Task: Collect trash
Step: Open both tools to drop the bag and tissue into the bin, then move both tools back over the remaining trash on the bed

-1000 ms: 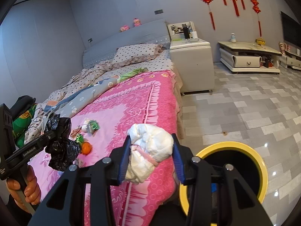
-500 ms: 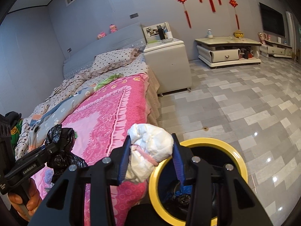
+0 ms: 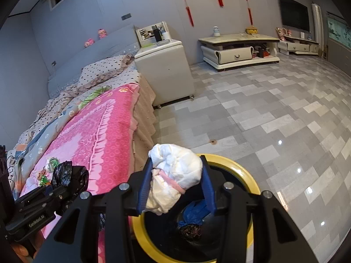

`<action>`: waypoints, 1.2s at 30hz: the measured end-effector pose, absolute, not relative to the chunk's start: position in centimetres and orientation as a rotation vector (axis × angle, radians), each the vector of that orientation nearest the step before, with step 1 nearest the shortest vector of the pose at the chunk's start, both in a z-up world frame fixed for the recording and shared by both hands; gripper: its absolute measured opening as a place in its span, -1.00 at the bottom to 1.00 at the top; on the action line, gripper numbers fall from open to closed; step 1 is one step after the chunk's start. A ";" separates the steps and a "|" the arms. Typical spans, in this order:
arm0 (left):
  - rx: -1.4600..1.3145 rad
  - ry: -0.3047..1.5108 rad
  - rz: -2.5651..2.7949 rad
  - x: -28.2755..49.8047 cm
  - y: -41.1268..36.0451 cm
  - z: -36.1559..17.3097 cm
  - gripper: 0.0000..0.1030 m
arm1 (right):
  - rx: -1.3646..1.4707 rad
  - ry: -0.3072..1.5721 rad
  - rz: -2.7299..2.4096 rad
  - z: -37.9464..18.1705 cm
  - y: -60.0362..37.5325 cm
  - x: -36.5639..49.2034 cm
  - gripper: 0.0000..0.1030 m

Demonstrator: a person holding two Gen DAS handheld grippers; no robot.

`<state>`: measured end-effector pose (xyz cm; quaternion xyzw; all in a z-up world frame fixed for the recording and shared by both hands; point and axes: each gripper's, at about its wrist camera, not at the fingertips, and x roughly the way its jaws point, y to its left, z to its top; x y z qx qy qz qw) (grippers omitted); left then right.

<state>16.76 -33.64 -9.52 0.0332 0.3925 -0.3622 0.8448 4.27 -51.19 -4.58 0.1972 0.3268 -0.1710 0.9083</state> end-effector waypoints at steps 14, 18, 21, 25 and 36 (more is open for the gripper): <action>0.094 0.888 -0.833 16.2 -38.0 -12.7 -0.22 | 0.479 0.716 -0.427 -7.6 -54.8 4.1 -0.21; 0.078 0.886 -0.838 16.1 -38.0 -12.4 -0.07 | 0.481 0.708 -0.443 -7.4 -55.2 3.7 -0.15; 0.076 0.879 -0.836 16.1 -37.8 -12.2 0.07 | 0.482 0.698 -0.476 -7.0 -55.5 3.3 -0.07; 0.076 0.865 -0.833 15.9 -37.6 -11.8 0.26 | 0.492 0.679 -0.514 -6.4 -55.9 2.4 0.09; 0.045 0.810 -0.741 16.7 -32.9 -9.6 0.61 | 0.461 0.658 -0.528 -5.2 -54.6 1.7 0.35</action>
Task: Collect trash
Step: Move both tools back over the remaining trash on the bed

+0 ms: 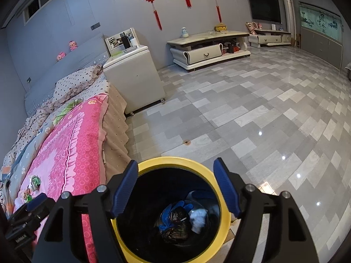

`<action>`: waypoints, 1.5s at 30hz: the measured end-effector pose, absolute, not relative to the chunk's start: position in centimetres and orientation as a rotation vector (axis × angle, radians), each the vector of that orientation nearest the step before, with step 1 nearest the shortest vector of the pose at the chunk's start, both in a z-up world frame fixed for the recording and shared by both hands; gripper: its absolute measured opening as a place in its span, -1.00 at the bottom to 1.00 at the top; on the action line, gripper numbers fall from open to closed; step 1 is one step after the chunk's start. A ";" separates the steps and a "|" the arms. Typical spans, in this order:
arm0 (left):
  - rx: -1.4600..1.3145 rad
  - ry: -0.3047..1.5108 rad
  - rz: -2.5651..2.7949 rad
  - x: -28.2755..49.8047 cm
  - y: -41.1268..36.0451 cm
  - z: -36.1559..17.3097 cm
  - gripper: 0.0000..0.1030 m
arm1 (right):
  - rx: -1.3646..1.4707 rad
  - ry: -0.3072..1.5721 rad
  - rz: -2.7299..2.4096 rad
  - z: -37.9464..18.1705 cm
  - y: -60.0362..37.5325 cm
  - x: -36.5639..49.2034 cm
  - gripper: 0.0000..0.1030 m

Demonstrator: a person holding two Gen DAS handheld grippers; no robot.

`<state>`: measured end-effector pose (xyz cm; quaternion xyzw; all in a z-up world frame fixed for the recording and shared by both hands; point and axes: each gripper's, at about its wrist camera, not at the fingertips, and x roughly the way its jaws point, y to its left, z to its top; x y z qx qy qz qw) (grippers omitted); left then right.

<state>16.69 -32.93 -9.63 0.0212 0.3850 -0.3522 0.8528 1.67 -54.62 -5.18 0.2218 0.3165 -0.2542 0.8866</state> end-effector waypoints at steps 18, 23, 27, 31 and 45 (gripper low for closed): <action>-0.042 0.703 -0.365 21.1 -12.4 -6.1 0.71 | 0.338 0.596 -0.169 -0.1 -40.3 7.3 0.71; -0.065 0.685 -0.257 22.2 -6.8 -5.9 0.72 | 0.288 0.605 -0.066 0.6 -35.3 9.1 0.71; -0.077 0.678 -0.165 23.3 -2.1 -6.0 0.72 | 0.263 0.642 0.029 0.4 -31.0 10.8 0.71; -0.090 0.678 -0.085 24.6 2.0 -6.3 0.72 | 0.225 0.677 0.112 -0.3 -27.2 11.7 0.71; -0.102 0.720 0.121 30.4 10.5 -9.4 0.72 | 0.163 0.866 0.313 -5.9 -16.4 16.0 0.70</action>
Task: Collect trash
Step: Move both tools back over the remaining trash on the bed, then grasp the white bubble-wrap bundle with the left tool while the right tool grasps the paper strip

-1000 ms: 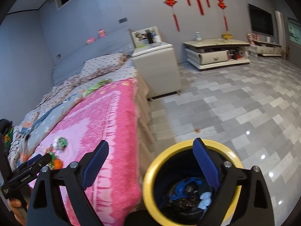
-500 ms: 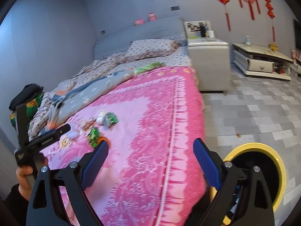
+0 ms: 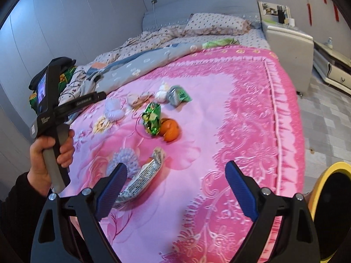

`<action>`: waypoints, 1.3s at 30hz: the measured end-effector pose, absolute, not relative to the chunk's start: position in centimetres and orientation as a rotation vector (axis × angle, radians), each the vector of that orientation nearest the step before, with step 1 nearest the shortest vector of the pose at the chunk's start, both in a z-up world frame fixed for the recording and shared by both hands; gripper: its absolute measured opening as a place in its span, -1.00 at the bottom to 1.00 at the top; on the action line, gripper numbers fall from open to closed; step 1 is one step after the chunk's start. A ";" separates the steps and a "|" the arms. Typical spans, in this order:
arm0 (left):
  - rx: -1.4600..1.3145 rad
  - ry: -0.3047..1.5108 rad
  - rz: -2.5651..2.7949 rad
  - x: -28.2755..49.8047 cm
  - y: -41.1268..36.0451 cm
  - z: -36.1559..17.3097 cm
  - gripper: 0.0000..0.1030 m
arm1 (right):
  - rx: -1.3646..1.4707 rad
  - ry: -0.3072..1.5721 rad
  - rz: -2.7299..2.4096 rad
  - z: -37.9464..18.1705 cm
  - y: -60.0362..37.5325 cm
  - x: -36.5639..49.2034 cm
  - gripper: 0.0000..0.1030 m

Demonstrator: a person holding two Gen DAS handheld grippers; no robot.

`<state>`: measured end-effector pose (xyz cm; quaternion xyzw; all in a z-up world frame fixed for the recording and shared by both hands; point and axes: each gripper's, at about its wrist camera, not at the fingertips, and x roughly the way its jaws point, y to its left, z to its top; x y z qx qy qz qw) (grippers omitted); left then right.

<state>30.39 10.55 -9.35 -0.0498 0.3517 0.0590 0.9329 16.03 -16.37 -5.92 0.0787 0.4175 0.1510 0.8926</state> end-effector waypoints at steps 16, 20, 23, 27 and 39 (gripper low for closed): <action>-0.143 0.810 0.241 37.6 16.2 -15.2 0.72 | 0.152 1.016 0.357 -10.5 -12.8 19.7 0.47; -0.159 0.825 0.258 39.3 16.8 -16.2 0.72 | 0.145 1.042 0.362 -11.3 -12.4 20.4 0.38; -0.159 0.839 0.262 40.5 16.9 -17.1 0.72 | 0.138 1.057 0.372 -11.9 -12.0 20.7 0.31; -0.155 0.853 0.241 41.8 16.3 -18.2 0.61 | 0.134 1.080 0.380 -12.6 -11.5 21.1 0.22; -0.237 0.913 0.199 44.4 16.3 -21.3 -0.04 | 0.130 1.112 0.427 -13.8 -9.7 23.5 0.00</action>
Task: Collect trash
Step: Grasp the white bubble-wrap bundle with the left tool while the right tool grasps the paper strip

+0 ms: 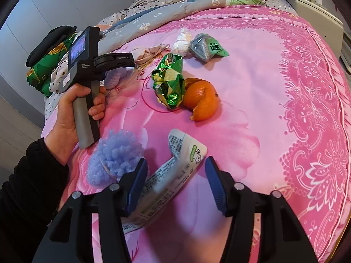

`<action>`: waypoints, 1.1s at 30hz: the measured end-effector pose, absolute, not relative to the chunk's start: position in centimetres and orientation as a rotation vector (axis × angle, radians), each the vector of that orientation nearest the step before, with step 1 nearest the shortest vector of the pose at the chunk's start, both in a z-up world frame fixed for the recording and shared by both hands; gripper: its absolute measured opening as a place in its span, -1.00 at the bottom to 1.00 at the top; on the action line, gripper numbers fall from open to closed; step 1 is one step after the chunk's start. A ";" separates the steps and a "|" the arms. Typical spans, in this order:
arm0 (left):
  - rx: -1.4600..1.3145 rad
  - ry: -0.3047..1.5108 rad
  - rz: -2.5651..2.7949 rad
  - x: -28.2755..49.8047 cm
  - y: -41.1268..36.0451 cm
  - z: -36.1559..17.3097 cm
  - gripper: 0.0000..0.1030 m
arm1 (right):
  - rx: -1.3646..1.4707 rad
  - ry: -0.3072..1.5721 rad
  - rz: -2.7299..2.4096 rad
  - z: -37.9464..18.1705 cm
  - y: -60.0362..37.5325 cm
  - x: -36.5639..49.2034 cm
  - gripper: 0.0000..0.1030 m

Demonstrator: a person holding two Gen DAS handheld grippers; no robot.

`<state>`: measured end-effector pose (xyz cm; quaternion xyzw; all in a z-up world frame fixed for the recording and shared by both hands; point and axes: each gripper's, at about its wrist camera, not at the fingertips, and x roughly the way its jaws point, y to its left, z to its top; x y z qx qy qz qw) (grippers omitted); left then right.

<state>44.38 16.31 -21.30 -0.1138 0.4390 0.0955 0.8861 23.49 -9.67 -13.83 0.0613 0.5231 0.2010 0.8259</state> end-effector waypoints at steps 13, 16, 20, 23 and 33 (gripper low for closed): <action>-0.287 0.858 0.178 43.5 17.0 -20.6 -0.39 | 0.147 1.129 0.454 -14.1 -9.3 24.4 -0.49; -0.287 0.847 0.175 43.0 17.1 -20.0 -0.39 | 0.137 1.120 0.455 -13.8 -9.3 24.1 -0.50; -0.285 0.829 0.170 42.1 17.1 -18.7 -0.39 | 0.132 1.103 0.450 -13.2 -9.6 23.7 -0.50; -0.285 0.814 0.166 41.3 17.0 -17.6 -0.39 | 0.132 1.086 0.443 -12.4 -9.9 23.4 -0.50; -0.299 0.767 0.151 36.9 16.6 -14.5 -0.39 | 0.138 1.011 0.419 -9.2 -11.6 21.2 -0.50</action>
